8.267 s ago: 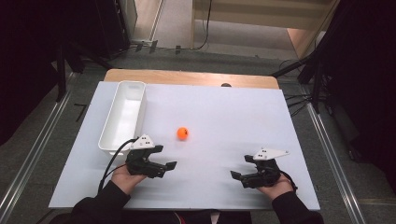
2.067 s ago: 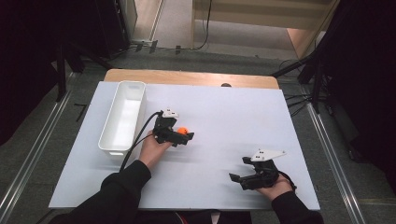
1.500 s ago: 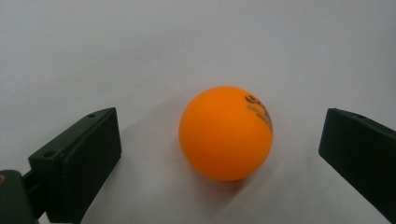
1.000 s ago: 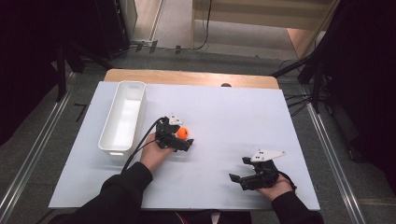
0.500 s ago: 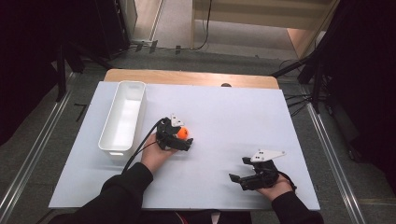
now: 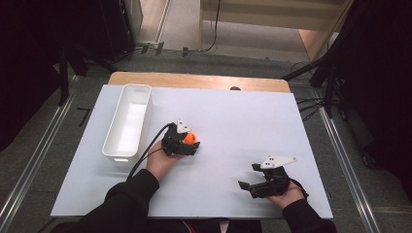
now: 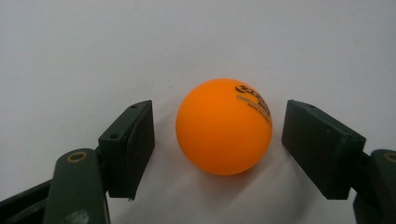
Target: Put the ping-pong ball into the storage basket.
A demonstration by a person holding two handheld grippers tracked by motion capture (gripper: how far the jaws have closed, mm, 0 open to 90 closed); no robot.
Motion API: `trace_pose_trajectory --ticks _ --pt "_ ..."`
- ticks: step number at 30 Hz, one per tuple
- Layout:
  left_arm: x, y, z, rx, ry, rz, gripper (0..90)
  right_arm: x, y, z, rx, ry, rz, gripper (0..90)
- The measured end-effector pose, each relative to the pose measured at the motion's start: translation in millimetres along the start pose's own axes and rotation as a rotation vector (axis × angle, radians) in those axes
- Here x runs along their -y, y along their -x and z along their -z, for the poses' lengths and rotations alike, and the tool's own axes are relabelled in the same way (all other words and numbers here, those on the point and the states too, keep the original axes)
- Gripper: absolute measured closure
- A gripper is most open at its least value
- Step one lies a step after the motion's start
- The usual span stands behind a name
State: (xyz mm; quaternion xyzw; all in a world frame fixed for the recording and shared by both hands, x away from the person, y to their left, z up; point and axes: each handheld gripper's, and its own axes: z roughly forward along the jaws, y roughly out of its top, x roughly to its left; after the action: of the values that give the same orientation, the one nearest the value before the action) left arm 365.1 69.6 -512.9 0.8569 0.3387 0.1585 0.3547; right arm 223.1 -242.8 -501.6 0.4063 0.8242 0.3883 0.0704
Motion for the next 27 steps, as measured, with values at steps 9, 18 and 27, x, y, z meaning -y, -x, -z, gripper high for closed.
trace_pose_trajectory --ticks 9,18,27 --pt "1.1 0.6 1.7 0.001 0.016 -0.005 38.6 0.0 0.0 -0.1 0.001 -0.002 0.004 12.3" --pt "1.5 1.1 2.2 0.008 0.022 -0.01 46.6 0.0 -0.2 -0.2 0.0 -0.002 0.007 12.3" --pt "1.6 1.5 2.7 0.014 0.023 -0.015 50.2 -0.1 -0.3 -0.5 -0.002 -0.003 0.011 12.3"
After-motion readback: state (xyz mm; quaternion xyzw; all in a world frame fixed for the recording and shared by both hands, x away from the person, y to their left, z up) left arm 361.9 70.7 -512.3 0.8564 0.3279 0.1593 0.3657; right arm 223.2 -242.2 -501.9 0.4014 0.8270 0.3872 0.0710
